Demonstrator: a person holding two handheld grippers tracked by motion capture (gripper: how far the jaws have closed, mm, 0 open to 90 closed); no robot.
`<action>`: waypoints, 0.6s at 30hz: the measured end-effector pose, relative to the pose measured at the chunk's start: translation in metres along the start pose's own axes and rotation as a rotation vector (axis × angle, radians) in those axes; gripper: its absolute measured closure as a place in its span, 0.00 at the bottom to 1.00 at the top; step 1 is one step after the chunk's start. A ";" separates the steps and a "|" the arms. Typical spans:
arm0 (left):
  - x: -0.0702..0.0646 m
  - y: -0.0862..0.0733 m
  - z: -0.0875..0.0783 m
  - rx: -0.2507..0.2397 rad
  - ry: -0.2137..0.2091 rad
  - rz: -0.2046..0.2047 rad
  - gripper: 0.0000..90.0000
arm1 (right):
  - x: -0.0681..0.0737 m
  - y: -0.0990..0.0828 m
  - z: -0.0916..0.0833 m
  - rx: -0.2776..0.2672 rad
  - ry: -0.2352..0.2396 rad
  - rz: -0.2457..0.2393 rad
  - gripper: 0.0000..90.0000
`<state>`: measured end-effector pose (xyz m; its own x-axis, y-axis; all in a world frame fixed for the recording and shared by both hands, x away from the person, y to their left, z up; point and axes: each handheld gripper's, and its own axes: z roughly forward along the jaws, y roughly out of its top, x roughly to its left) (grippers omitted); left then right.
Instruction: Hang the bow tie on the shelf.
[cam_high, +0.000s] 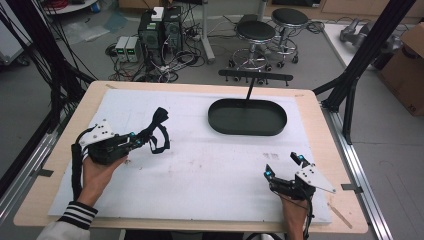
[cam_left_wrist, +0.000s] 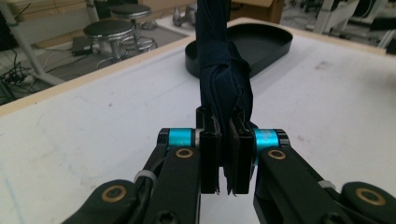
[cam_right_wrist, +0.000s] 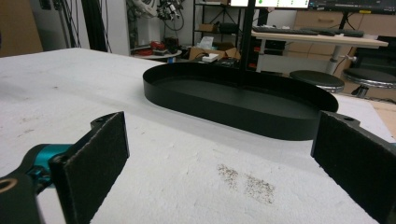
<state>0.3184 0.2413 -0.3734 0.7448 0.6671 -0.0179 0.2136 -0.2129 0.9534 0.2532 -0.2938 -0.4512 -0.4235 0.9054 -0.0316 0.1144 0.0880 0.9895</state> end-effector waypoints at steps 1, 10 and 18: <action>0.000 0.002 0.003 -0.001 -0.005 -0.001 0.95 | 0.000 0.000 0.000 0.000 0.000 -0.003 0.03; -0.004 0.028 0.030 -0.066 -0.035 0.006 0.95 | 0.000 0.000 0.000 -0.003 0.002 0.003 0.03; -0.004 0.049 0.057 -0.080 -0.060 0.004 0.95 | -0.001 0.000 -0.001 -0.011 0.002 0.011 0.03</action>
<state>0.3615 0.1876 -0.3439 0.7823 0.6221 -0.0301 0.1616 -0.1560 0.9744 0.2530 -0.2955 -0.4514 -0.4243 0.9053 -0.0205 0.1094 0.0737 0.9913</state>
